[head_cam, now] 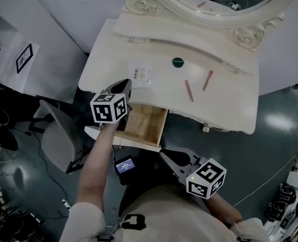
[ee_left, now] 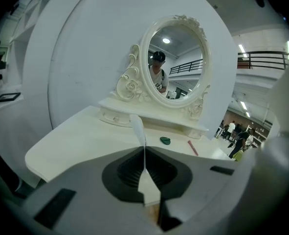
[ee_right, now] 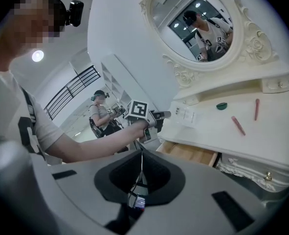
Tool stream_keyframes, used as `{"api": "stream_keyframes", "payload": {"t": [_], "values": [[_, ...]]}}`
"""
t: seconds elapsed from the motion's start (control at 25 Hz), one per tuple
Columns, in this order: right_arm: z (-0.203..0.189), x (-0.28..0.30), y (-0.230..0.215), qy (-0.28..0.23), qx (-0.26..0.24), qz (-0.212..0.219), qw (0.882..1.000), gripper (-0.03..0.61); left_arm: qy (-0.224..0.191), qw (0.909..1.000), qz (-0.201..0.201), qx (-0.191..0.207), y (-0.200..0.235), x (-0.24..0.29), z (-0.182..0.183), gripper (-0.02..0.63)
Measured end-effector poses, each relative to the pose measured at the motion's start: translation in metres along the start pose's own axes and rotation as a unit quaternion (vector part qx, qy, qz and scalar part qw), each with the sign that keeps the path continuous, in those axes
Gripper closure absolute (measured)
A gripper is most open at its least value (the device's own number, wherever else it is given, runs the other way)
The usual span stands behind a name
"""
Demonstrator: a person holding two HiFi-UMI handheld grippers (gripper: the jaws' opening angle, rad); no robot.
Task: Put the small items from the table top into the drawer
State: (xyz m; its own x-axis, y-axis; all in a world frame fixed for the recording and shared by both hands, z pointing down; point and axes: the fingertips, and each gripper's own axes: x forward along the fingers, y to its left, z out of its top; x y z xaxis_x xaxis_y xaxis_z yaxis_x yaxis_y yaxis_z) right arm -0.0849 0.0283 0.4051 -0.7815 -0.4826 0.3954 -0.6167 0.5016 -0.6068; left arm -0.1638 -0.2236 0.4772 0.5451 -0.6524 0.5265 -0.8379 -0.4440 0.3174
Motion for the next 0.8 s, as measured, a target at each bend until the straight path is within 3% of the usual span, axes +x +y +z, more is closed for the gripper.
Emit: {"api": "stream_keyframes", "payload": {"t": [0.28,0.6,0.8], "values": [[0.001,-0.009,0.011,0.001,-0.023,0.015,1.0,0.551,-0.019,0.9998,0.003,-0.009,-0.01,-0.025,0.004,0.554],[-0.005,-0.017,0.029,0.0,-0.041,0.041,0.998,0.551,-0.038,0.9983,-0.001,-0.045,-0.027,-0.056,-0.007,0.554],[-0.008,-0.025,0.037,0.006,-0.052,0.055,0.997,0.551,-0.038,0.9985,0.004,-0.039,-0.045,-0.073,-0.013,0.554]]}}
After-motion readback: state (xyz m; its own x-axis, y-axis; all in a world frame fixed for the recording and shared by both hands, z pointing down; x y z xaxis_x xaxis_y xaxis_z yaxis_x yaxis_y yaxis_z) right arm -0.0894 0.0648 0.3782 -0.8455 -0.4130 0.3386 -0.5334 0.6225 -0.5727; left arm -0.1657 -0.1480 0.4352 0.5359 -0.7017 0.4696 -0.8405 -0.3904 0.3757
